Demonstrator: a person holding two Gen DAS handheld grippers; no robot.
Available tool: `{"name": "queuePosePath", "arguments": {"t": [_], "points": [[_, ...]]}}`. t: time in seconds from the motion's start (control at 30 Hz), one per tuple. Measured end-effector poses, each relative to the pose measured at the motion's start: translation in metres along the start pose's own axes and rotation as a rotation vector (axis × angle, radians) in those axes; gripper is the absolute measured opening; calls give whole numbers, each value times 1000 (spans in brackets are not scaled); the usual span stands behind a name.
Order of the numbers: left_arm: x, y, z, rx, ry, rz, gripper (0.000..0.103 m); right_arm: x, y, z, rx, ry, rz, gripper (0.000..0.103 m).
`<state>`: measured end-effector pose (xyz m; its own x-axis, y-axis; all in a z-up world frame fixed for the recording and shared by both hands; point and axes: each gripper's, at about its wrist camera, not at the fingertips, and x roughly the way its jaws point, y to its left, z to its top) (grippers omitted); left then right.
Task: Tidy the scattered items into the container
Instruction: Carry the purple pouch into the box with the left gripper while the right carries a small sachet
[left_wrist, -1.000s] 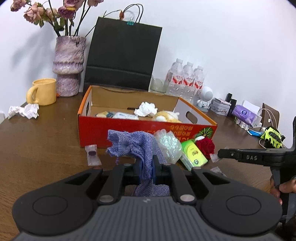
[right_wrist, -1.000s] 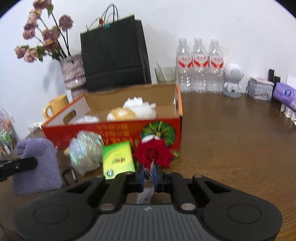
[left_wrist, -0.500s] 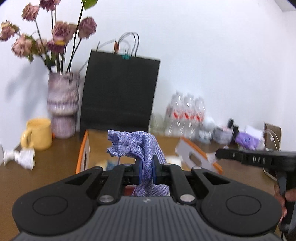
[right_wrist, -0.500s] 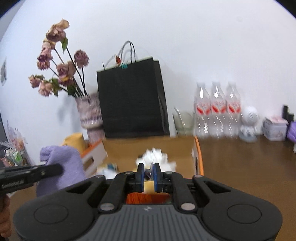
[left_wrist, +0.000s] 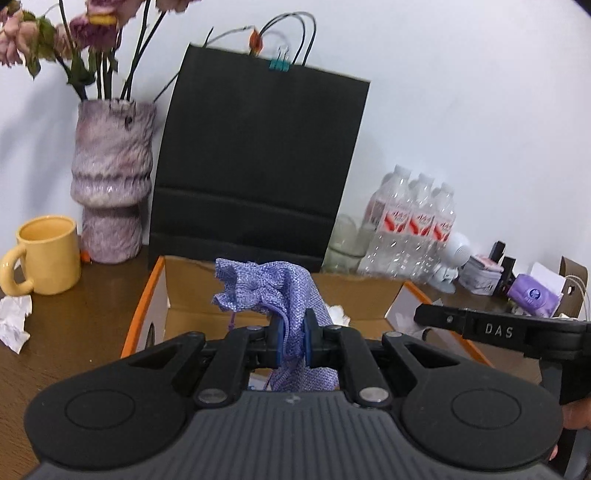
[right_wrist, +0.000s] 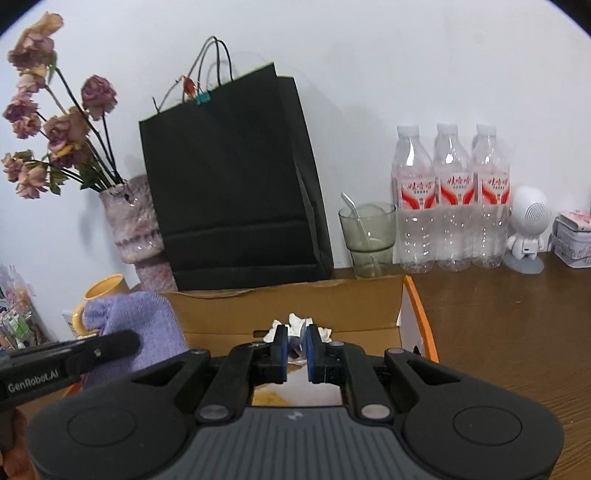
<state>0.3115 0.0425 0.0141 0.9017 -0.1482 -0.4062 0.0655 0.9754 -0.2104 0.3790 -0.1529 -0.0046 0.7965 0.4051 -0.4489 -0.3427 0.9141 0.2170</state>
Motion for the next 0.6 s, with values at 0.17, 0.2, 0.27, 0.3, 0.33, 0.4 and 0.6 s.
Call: {"name": "queuePosePath", "arguments": {"t": [0.17,0.2,0.27,0.3,0.33,0.4,0.6], "points": [[9,3,-6,6,53,5,63,7,0,-2,-1,28,-8,22],[10,2,-6,7,66,15,85,9,-1,-2,0,43,-12,37],[9,-1,-7,18,52,62,103,13,0,-2,-1,85,-40,101],[9,-4,-7,39,51,84,103,12,2,-3,-13,83,-57,101],[9,-6,-7,54,54,94,103,12,5,-4,-33,85,-69,101],[9,-6,-8,58,56,108,103,12,7,-4,-47,94,-68,101],[9,-4,-10,47,73,129,103,12,10,-5,-55,101,-64,101]]}}
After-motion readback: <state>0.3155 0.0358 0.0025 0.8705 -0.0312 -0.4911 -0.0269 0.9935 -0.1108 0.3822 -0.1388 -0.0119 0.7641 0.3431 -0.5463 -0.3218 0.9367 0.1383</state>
